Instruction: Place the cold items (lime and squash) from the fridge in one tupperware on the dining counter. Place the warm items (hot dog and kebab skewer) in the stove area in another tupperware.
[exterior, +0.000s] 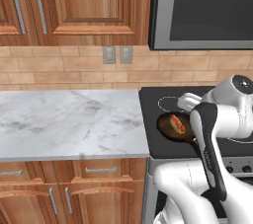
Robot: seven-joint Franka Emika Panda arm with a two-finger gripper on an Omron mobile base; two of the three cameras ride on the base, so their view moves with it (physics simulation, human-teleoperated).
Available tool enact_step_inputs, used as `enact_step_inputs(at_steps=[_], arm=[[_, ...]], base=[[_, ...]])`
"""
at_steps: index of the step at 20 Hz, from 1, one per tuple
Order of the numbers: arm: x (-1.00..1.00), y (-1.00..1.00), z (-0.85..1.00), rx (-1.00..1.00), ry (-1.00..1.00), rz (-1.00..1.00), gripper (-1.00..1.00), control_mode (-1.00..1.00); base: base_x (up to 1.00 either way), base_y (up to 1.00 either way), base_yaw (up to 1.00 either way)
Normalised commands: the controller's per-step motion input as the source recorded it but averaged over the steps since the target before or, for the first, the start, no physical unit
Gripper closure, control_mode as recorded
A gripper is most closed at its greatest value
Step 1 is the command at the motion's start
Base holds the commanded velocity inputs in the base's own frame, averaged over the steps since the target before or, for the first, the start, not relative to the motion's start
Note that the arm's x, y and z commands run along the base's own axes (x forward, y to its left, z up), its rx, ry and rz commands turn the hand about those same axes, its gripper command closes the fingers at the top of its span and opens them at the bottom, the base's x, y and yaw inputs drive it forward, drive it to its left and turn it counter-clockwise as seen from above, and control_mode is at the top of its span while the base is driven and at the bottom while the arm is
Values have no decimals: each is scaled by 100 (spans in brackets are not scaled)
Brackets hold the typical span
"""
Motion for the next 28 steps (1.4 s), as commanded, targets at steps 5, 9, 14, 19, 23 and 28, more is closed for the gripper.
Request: enact_step_inputs(at_steps=[5,9,14,19,23,28], arm=[[10,-51,0,-9,20,2,-100,-100],[30,-22,-1,-8,33,8,-100,-100],[52,-2,-24,-3,24,12,-100,-100],[46,0,-48,0,10,14,-100,-100],[23,0,-60,0,-7,9,-100,-100],[24,0,-58,-1,-15,8,-100,-100]], base=[[0,0,0],[0,0,0],[0,0,0],[0,0,0],[0,0,0],[0,0,0]])
